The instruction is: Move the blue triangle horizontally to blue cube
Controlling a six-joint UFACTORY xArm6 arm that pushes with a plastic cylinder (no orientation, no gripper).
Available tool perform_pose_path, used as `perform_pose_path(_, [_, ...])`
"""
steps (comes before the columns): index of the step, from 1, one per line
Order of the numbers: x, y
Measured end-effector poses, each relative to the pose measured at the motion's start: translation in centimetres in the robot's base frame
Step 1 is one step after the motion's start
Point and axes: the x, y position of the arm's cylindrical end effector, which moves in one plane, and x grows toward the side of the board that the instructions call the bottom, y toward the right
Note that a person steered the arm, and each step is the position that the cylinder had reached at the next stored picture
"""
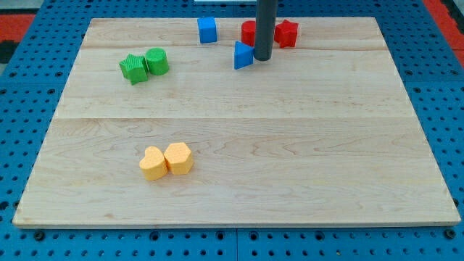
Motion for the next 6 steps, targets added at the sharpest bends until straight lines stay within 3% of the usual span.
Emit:
perform_pose_path(1, [-0.3, -2.8])
perform_pose_path(3, [1.3, -3.2])
perform_pose_path(6, [-1.3, -13.9])
